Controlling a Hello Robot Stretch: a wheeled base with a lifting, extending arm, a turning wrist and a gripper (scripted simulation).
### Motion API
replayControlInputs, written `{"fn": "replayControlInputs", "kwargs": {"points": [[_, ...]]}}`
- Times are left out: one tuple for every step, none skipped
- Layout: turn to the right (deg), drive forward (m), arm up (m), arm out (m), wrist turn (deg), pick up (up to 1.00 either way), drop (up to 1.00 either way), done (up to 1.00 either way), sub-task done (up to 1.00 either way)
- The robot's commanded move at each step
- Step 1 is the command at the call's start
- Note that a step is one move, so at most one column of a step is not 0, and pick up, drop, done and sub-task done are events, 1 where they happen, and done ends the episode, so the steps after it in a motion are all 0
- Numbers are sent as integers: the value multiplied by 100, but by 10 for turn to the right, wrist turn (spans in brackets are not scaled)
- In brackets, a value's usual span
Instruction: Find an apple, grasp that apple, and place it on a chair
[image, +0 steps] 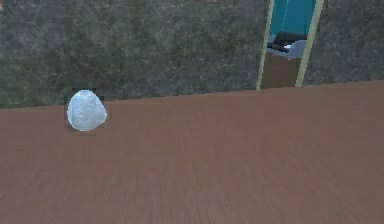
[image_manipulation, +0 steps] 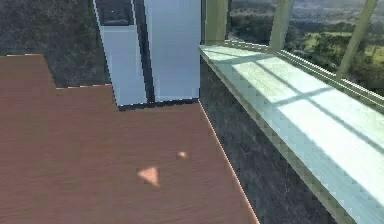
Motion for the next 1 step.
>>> {"fn": "replayControlInputs", "kwargs": {"points": [[-90,0,0,0,0,0,0,0,0]]}}
